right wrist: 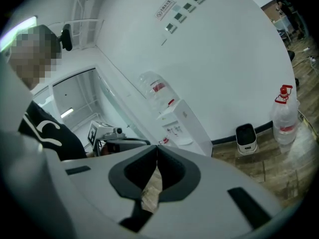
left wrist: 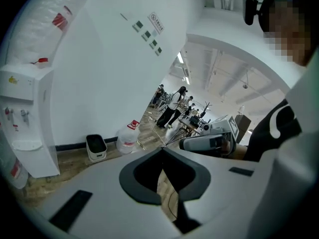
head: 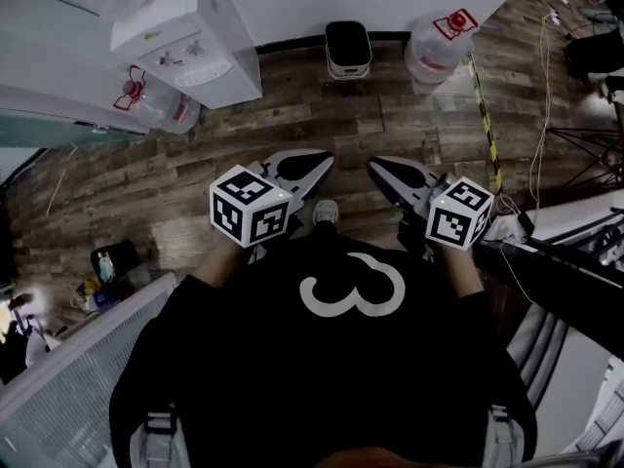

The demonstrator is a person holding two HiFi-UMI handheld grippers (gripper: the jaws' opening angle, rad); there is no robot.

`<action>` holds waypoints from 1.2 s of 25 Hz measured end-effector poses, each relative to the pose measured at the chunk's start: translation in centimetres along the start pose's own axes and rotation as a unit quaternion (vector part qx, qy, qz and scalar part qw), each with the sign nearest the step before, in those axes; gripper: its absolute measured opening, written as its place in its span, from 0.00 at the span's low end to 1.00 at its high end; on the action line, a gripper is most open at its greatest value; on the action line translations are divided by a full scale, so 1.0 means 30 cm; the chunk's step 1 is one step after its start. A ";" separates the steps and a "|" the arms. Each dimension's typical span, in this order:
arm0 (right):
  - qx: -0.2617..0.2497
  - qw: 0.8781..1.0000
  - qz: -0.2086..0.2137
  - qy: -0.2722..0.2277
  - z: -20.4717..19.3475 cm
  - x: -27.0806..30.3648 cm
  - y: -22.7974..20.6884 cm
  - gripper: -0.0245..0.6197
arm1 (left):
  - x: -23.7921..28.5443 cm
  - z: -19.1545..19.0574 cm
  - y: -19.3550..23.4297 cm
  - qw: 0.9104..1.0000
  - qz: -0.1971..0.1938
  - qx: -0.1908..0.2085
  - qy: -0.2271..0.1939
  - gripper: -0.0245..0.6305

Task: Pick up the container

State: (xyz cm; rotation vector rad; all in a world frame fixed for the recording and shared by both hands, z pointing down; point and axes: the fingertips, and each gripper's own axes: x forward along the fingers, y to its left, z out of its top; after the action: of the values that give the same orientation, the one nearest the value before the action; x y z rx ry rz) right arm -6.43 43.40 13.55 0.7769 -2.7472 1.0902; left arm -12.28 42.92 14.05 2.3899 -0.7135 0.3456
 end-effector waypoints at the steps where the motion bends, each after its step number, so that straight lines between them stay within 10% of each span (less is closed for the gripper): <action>1: 0.001 1.000 -0.005 0.003 0.020 0.029 -0.028 0.08 | 0.015 0.015 0.040 1.000 -0.002 -0.001 0.004 0.06; 17: 0.039 0.999 -0.031 0.004 0.209 0.149 -0.390 0.08 | 0.304 0.142 0.339 0.998 -0.002 -0.039 0.040 0.06; 30: 0.117 0.993 -0.005 0.015 0.475 0.238 -1.023 0.08 | 0.821 0.335 0.670 0.992 0.051 -0.087 0.082 0.06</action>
State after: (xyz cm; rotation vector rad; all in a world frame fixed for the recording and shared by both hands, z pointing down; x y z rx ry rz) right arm 3.80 11.99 23.80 0.7920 -2.6189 1.4281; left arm -2.77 13.22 25.84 2.1392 -0.7584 0.4948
